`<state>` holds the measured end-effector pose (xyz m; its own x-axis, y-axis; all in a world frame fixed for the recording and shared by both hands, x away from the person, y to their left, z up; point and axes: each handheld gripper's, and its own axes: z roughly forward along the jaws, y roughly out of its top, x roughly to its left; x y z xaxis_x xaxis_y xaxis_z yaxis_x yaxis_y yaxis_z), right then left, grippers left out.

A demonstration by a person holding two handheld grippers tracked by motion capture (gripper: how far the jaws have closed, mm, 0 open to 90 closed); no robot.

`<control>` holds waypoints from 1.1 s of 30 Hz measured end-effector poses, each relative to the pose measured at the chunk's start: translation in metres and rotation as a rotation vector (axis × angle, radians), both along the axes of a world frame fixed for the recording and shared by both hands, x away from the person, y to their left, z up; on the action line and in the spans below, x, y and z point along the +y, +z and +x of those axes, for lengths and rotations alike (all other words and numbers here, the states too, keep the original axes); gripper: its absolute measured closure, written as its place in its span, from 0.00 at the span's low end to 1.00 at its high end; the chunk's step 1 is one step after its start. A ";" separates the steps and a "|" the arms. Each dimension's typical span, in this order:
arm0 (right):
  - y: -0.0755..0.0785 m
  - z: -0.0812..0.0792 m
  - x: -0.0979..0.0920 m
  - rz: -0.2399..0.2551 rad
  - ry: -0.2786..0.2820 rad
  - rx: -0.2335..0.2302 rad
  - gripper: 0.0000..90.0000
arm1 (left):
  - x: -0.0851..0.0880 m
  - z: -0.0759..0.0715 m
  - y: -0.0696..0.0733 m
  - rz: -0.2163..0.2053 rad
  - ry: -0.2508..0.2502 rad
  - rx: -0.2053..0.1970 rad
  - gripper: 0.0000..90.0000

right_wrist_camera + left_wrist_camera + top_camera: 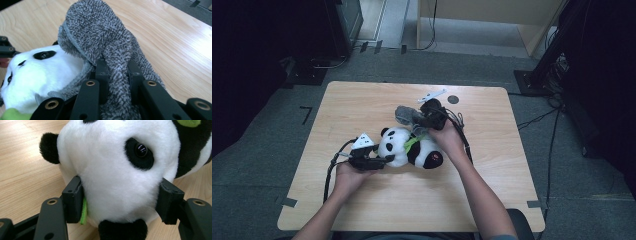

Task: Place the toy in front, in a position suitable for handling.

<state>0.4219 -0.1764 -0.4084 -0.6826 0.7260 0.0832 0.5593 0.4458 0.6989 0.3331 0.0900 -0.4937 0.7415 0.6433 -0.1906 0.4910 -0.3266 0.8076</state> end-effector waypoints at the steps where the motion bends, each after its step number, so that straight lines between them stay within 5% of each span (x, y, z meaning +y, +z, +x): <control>1: 0.000 0.001 -0.005 0.006 -0.013 -0.004 0.86 | 0.000 0.000 0.000 0.000 0.000 0.001 0.39; 6: -0.001 0.005 -0.026 0.049 -0.050 0.040 0.86 | 0.000 0.000 0.000 -0.003 -0.005 -0.002 0.39; 16: 0.002 0.009 -0.050 0.010 -0.137 0.017 0.87 | 0.001 0.001 -0.001 -0.002 -0.014 -0.011 0.38; 19: 0.009 0.006 -0.061 0.058 -0.164 0.009 0.87 | 0.001 0.001 -0.001 -0.003 -0.020 -0.013 0.38; 26: 0.032 -0.009 -0.045 0.135 -0.089 -0.047 0.87 | 0.001 0.001 -0.001 -0.020 -0.008 -0.003 0.37; 33: 0.034 -0.019 -0.008 0.150 0.024 -0.058 0.86 | 0.001 0.001 -0.001 -0.028 -0.002 0.003 0.36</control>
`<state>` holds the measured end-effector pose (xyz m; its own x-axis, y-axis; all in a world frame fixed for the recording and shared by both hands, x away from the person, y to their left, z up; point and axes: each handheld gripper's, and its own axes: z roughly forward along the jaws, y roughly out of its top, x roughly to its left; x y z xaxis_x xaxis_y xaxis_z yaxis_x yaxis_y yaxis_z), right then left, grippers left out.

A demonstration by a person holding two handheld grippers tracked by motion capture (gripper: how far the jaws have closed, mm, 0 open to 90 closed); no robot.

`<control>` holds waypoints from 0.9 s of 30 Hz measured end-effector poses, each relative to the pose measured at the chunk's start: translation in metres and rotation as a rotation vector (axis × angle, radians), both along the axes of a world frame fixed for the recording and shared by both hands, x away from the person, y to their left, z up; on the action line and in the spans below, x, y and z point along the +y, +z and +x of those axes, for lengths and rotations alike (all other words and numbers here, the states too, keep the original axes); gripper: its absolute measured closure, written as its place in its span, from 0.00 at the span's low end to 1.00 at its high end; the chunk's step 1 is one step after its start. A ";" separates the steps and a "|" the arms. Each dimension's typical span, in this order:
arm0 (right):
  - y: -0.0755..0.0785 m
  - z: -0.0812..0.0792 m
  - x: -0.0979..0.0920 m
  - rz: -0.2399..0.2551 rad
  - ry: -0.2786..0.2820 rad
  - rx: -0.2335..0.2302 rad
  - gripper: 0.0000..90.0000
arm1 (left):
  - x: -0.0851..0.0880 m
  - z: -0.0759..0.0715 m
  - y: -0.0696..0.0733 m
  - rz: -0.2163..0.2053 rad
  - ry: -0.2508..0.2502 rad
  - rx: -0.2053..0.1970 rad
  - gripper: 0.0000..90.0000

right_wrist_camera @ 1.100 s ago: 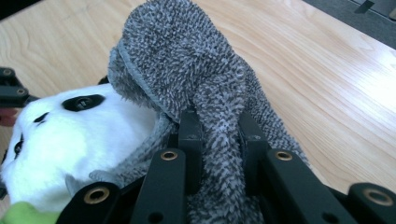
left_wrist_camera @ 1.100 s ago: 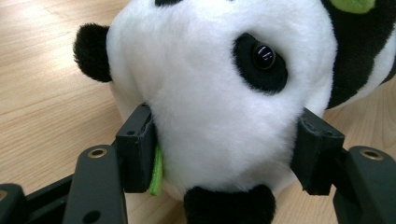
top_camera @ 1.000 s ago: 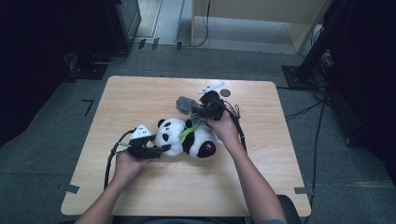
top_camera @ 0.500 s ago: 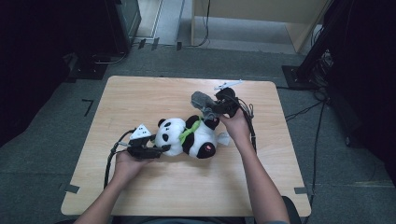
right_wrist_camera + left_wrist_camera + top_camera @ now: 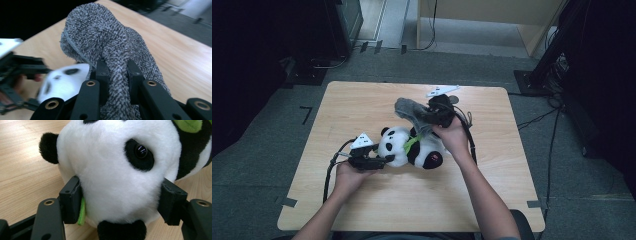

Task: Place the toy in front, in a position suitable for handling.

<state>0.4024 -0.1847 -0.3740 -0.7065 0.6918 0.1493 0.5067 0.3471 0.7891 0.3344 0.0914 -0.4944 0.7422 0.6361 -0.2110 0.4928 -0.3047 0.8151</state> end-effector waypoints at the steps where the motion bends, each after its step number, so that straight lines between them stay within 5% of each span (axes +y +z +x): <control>1: -0.003 -0.002 0.012 0.007 0.036 0.009 0.86 | 0.000 0.000 0.000 -0.001 0.001 0.000 0.35; 12: -0.036 -0.005 0.064 -0.064 0.176 0.060 0.85 | 0.000 0.000 -0.001 0.004 0.005 0.004 0.32; 21: -0.042 -0.001 0.062 -0.146 0.148 0.021 0.85 | -0.001 0.001 -0.002 -0.009 0.016 0.016 0.32; 27: -0.047 0.009 0.047 -0.167 0.088 0.055 0.85 | -0.001 0.002 -0.002 -0.009 0.014 0.021 0.32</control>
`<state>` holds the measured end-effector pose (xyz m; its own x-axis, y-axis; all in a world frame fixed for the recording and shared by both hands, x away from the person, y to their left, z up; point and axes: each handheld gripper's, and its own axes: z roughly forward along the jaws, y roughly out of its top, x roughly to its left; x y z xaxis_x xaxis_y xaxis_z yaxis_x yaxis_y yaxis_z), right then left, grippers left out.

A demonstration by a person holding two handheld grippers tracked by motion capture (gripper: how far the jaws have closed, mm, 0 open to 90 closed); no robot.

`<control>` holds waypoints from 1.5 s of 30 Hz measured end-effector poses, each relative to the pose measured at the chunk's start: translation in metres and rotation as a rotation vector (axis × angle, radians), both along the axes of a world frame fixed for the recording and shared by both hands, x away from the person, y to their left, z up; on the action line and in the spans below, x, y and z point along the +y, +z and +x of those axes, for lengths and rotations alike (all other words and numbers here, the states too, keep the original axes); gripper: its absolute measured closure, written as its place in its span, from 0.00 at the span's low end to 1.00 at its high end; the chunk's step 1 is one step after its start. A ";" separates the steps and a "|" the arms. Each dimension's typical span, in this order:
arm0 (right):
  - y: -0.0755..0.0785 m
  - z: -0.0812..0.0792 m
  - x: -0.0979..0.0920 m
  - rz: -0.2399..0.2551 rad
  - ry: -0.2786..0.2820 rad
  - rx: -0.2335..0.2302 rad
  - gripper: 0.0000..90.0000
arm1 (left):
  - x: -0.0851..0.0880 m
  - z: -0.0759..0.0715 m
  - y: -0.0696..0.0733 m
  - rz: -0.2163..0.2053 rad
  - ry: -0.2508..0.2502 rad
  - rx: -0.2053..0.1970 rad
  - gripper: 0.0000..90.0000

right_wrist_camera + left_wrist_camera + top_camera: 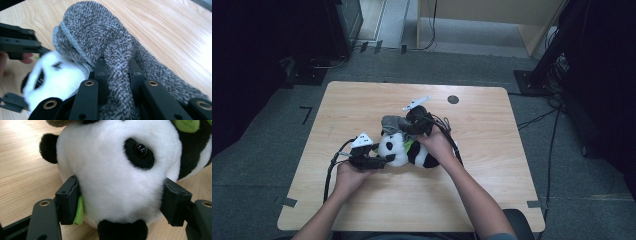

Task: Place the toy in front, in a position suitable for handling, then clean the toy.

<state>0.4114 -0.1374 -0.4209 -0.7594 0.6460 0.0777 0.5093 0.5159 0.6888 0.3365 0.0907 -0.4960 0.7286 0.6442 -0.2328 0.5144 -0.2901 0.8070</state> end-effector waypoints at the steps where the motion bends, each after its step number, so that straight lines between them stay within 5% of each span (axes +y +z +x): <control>1: -0.001 0.002 -0.003 0.006 -0.005 0.010 0.85 | 0.000 0.000 0.000 -0.002 0.000 0.000 0.32; 5: -0.003 0.005 -0.011 0.005 -0.018 0.028 0.85 | 0.000 0.001 0.000 -0.005 -0.001 0.006 0.32; 13: 0.001 0.004 -0.020 -0.044 -0.035 -0.019 0.84 | -0.001 0.002 0.000 0.000 -0.003 0.011 0.32; 23: 0.013 0.007 -0.051 0.014 -0.126 -0.026 0.86 | -0.002 0.004 0.001 0.008 -0.006 0.016 0.32; 32: 0.013 0.012 -0.080 0.063 -0.193 0.016 0.86 | -0.002 0.006 0.001 0.000 -0.011 0.012 0.32; 37: 0.020 0.008 -0.094 0.049 -0.240 -0.048 0.87 | -0.003 0.006 0.002 0.016 -0.014 0.016 0.32; 45: 0.031 0.002 -0.127 0.132 -0.290 -0.069 0.87 | -0.002 0.006 0.002 0.004 -0.006 0.024 0.32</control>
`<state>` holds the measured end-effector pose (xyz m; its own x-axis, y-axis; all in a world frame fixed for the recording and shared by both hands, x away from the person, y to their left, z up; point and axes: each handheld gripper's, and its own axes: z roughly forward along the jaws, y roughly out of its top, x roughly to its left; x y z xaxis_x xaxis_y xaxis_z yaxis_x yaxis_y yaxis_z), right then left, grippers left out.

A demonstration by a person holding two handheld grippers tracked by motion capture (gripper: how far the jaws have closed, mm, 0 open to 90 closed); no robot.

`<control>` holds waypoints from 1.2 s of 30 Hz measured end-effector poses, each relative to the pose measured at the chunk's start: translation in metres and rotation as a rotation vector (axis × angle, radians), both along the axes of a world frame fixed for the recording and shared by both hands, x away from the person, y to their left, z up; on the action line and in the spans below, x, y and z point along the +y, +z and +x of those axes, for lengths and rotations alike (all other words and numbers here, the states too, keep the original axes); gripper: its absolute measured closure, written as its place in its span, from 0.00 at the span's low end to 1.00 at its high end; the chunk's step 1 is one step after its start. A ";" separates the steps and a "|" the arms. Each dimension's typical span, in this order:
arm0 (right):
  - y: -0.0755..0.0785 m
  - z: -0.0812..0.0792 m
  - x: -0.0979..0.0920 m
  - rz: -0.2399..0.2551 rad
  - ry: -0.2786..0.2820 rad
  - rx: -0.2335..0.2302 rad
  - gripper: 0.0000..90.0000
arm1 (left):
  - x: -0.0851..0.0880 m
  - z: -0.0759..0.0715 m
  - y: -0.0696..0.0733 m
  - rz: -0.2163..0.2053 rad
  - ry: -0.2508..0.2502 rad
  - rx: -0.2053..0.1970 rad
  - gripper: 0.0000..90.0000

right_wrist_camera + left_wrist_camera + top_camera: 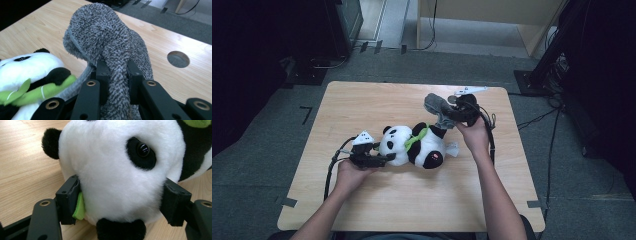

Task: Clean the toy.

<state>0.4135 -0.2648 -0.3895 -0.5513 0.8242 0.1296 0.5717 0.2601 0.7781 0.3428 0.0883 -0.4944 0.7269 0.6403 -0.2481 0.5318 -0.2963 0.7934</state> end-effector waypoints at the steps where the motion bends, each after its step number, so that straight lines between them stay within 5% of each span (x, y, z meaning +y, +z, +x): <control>1: 0.001 -0.002 -0.002 0.000 0.000 -0.005 0.87 | 0.000 0.000 0.000 0.001 -0.002 0.001 0.32; 11: 0.015 -0.032 -0.012 0.079 0.041 -0.046 0.86 | 0.000 0.002 0.002 0.005 -0.005 0.009 0.33; 16: -0.012 -0.039 -0.005 0.064 0.098 -0.015 0.84 | -0.001 0.001 0.002 0.010 -0.003 0.012 0.33; 19: -0.024 -0.035 -0.004 0.131 0.126 0.001 0.82 | -0.001 0.002 0.002 0.007 0.002 0.016 0.33; 24: -0.031 -0.034 -0.006 0.095 0.113 -0.010 0.83 | -0.001 0.002 0.002 -0.002 0.007 0.018 0.34; 28: -0.035 -0.030 -0.018 0.126 0.066 0.066 0.85 | -0.001 0.003 0.002 -0.004 0.003 0.018 0.34; 36: -0.043 -0.029 -0.027 0.095 0.023 0.094 0.85 | -0.001 0.003 0.002 -0.006 0.001 0.020 0.34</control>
